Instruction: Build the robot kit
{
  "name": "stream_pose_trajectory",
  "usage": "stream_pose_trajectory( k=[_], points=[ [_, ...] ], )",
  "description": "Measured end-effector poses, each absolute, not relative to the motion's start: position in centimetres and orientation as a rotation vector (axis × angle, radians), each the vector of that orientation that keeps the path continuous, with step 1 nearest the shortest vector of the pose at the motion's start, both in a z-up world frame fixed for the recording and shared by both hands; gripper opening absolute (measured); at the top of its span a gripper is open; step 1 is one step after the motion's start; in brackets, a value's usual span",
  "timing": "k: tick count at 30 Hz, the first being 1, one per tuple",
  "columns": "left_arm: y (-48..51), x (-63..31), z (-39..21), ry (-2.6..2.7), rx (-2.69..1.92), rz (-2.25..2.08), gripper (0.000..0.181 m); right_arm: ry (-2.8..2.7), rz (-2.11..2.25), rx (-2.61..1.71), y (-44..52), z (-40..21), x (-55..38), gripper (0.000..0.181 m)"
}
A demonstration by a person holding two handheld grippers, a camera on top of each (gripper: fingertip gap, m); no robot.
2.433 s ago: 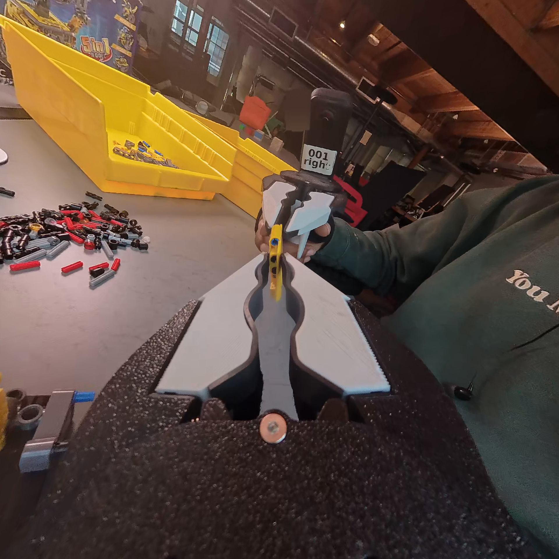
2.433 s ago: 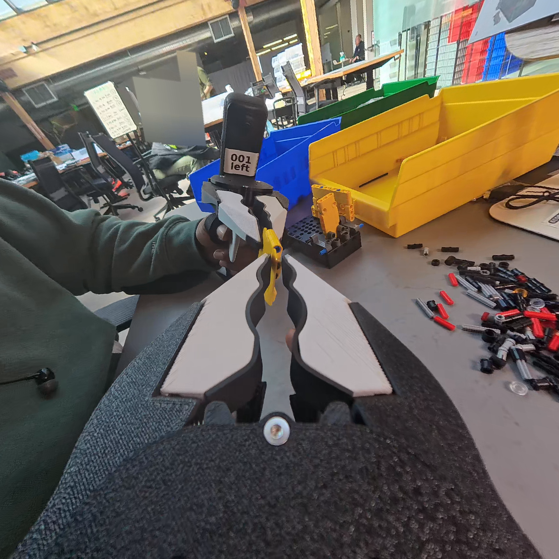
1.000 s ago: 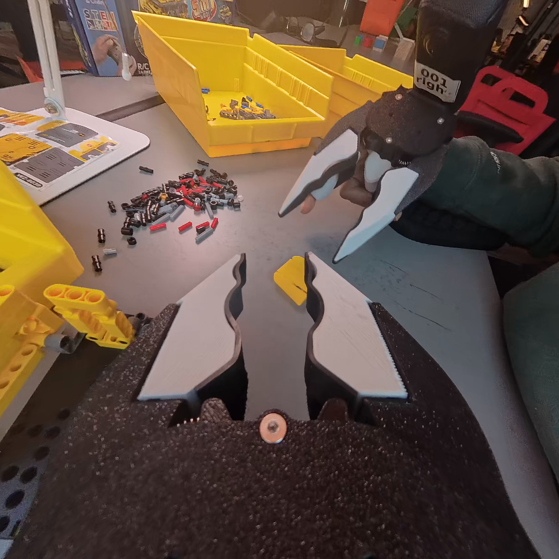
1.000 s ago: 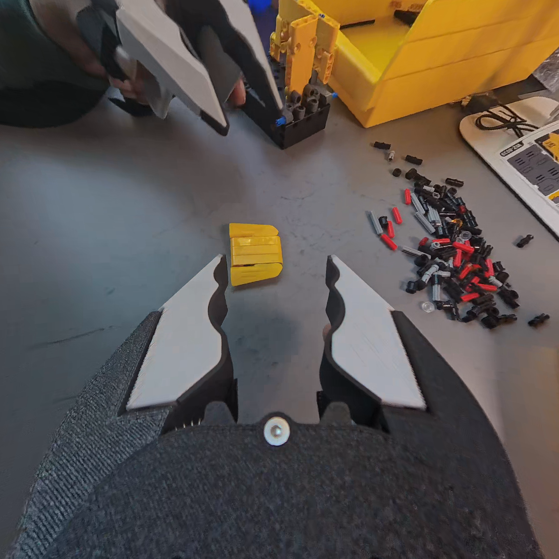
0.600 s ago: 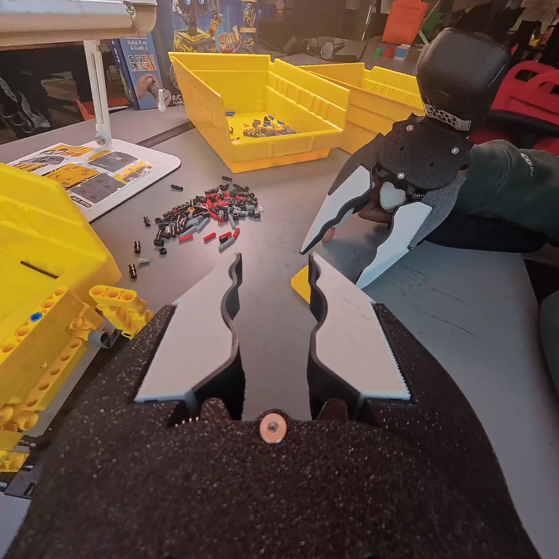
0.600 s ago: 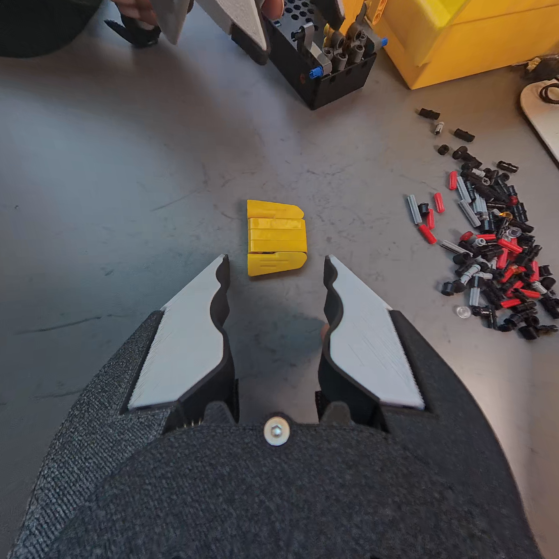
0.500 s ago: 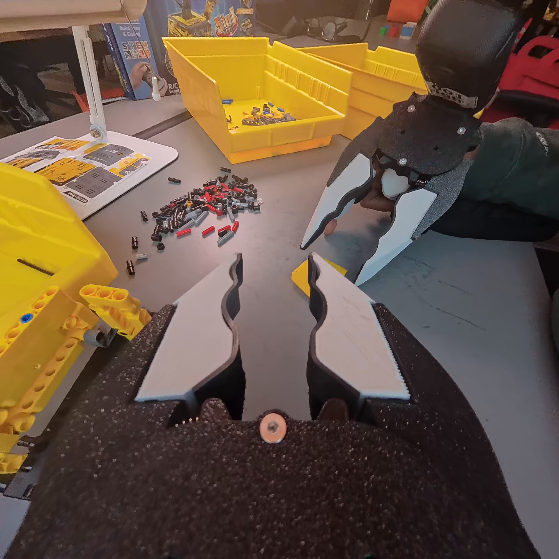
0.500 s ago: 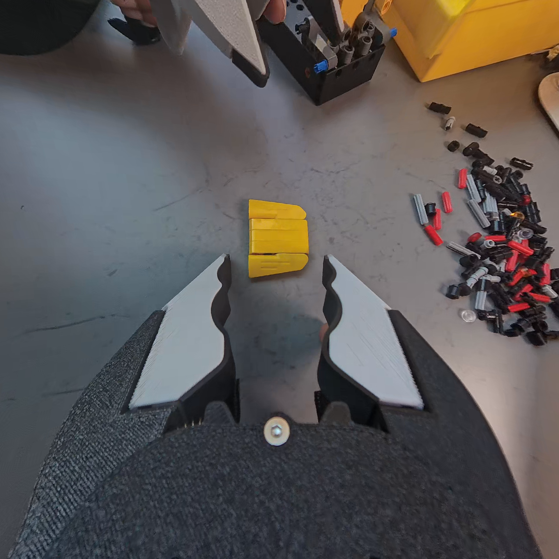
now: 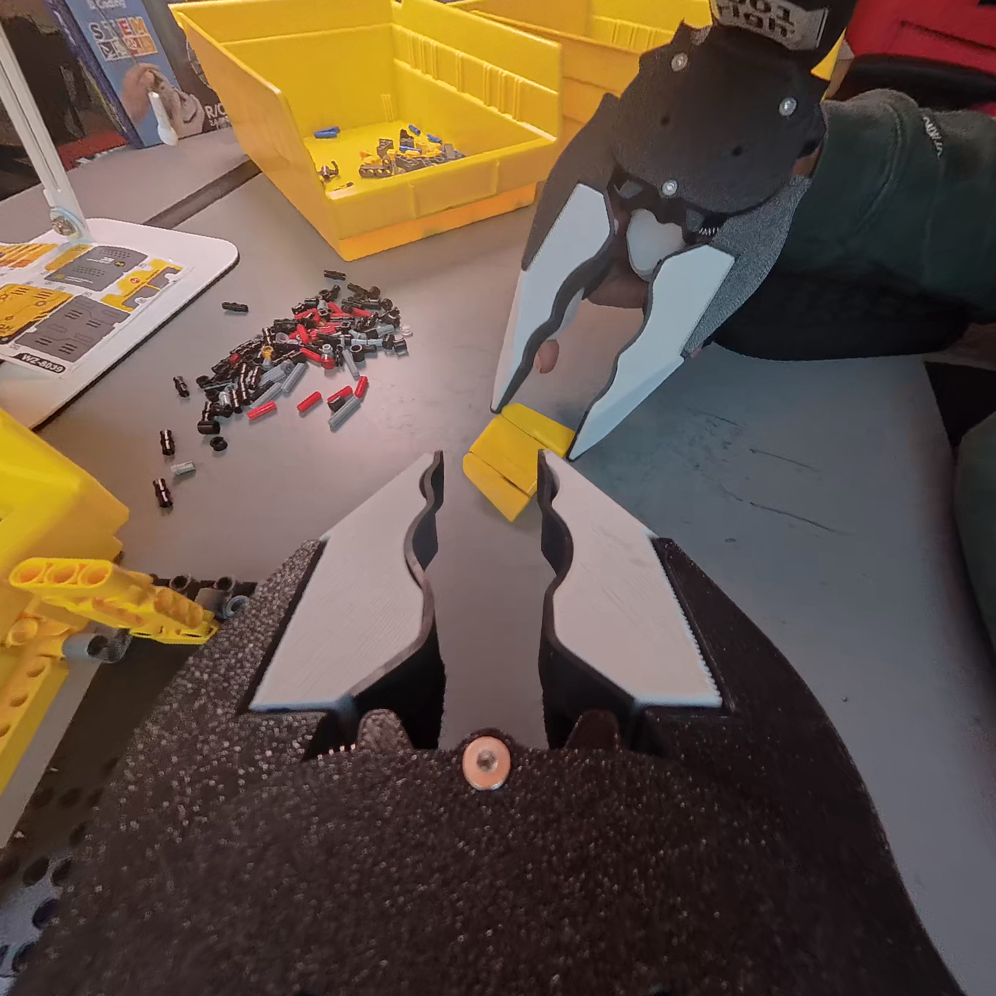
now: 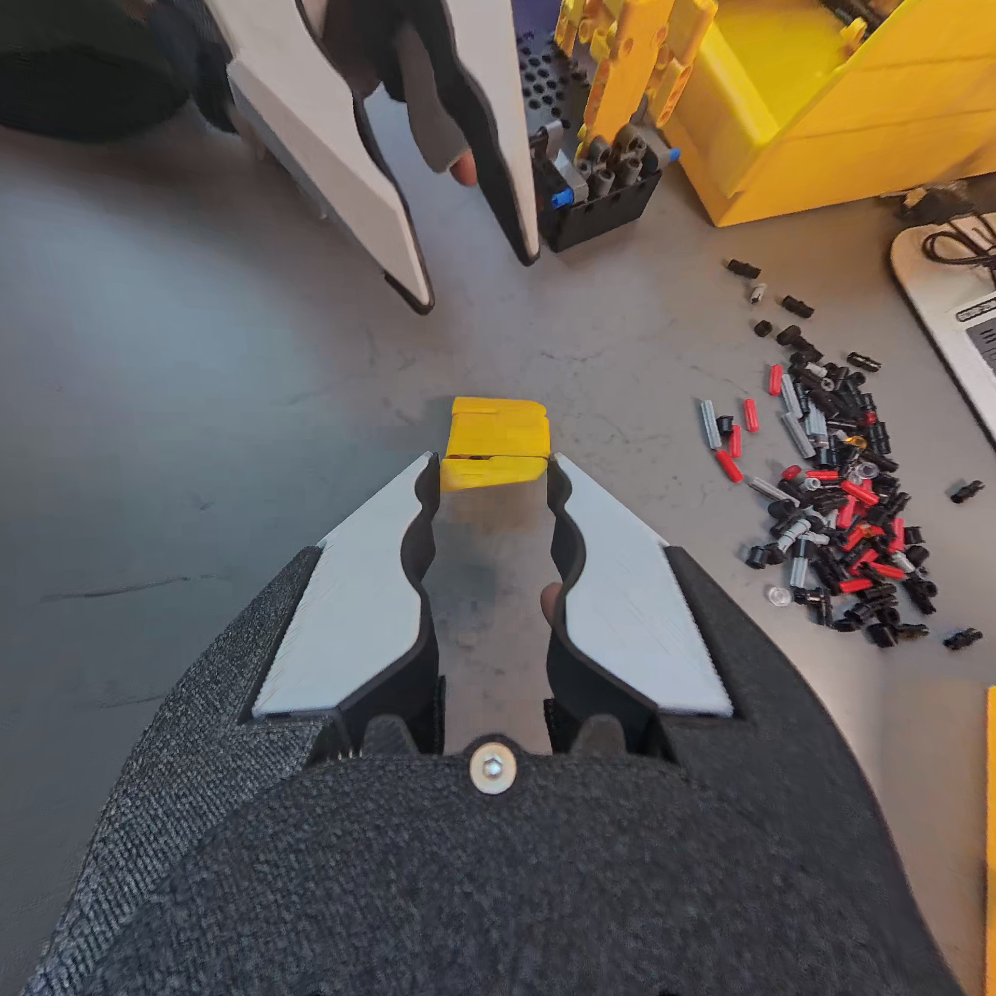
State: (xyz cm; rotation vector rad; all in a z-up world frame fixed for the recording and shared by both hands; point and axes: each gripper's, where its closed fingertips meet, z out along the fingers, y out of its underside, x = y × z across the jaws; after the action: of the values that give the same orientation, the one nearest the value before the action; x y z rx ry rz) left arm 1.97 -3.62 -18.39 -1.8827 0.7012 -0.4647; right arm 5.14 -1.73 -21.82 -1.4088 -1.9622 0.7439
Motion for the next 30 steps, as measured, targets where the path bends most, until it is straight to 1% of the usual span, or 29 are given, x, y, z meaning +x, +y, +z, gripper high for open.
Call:
stream_pose_trajectory(
  k=[8, 12, 13, 14, 15, 16, 17, 21, 26, 30],
  points=[
    [-3.5, 3.3, -19.8, 0.884, -1.865, -0.232, 0.037, -1.839, 0.955, -1.444, -2.1, -19.7, 4.9, 0.039],
    [-3.3, 4.0, -20.3, 0.926, -1.865, -0.157, 0.036, -1.800, 1.040, -1.443, -2.8, -18.8, 4.6, 0.037],
    [-3.3, 4.1, -20.6, 0.942, -1.876, -0.138, 0.037, -1.755, 1.030, -1.436, -2.4, -18.4, 4.3, 0.021],
    [-3.2, 4.3, -20.9, 0.960, -1.884, -0.109, 0.029, -1.711, 1.066, -1.416, -2.4, -17.6, 4.2, 0.014],
    [-3.2, 4.4, -21.1, 0.975, -1.879, -0.076, 0.016, -1.680, 1.128, -1.414, -2.7, -16.9, 4.1, 0.012],
    [-3.1, 4.6, -21.0, 0.981, -1.864, -0.059, 0.005, -1.648, 1.178, -1.433, -2.8, -16.5, 4.0, 0.013],
    [-3.1, 4.9, -20.8, 0.973, -1.859, -0.073, 0.000, -1.642, 1.205, -1.449, -2.9, -16.4, 3.9, 0.015],
    [-2.9, 5.0, -20.9, 0.868, -1.955, -0.233, 0.000, -1.664, 1.108, -1.457, -1.9, -17.7, 4.1, 0.016],
    [-2.6, 3.9, -19.9, 0.721, -1.970, -0.363, 0.000, -1.643, 1.063, -1.501, -0.1, -18.0, 4.7, 0.019],
    [-2.6, 3.4, -19.5, 0.683, -1.957, -0.390, 0.000, -1.725, 0.876, -1.566, 2.4, -19.4, 6.7, 0.029]
  ],
)
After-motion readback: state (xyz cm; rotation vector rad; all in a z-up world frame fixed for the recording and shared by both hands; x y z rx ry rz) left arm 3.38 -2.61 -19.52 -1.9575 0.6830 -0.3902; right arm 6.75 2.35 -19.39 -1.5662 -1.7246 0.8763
